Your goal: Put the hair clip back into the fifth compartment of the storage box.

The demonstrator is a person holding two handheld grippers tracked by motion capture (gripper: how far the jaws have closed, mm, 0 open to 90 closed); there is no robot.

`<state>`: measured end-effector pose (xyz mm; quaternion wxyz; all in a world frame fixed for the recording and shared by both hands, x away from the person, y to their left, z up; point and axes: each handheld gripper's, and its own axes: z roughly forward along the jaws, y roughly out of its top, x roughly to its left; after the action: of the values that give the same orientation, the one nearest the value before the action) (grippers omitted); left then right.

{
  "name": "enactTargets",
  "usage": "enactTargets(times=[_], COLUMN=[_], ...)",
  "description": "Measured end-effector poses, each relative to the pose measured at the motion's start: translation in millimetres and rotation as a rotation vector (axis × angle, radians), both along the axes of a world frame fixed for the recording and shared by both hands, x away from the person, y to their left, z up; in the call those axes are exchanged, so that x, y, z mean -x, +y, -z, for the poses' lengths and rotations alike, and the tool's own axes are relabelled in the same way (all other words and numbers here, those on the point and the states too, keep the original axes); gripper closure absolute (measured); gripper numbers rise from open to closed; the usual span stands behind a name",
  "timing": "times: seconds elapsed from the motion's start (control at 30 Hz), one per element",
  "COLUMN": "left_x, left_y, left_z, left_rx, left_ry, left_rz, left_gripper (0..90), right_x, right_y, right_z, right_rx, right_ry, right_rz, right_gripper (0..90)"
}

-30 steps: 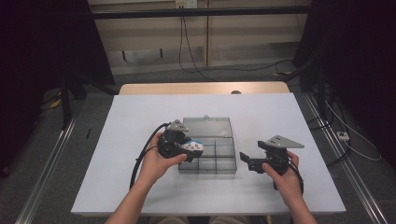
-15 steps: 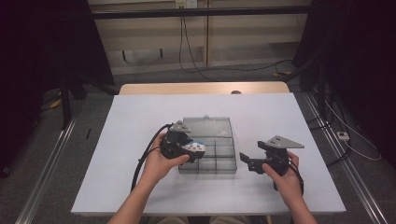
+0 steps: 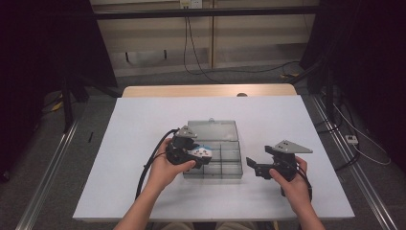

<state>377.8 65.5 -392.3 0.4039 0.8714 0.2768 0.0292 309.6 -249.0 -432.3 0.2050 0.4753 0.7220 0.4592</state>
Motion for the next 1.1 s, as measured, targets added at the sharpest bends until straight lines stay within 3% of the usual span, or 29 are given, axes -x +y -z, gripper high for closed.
enactTargets(times=[0.1, 1.1], left_x=[-0.3, -3.7], left_y=[-0.2, -3.3], left_z=[1.5, 10.3], left_rx=[0.015, 0.014], left_ry=[0.011, 0.016], left_rz=[0.007, 0.004], left_gripper=[32.0, 31.9], right_x=[0.1, -0.5], right_y=[-0.2, -0.8], right_z=[0.2, 0.4], right_rx=[0.000, -0.007], right_ry=[0.000, 0.000], right_rz=[0.001, 0.002], right_gripper=[12.0, 11.9])
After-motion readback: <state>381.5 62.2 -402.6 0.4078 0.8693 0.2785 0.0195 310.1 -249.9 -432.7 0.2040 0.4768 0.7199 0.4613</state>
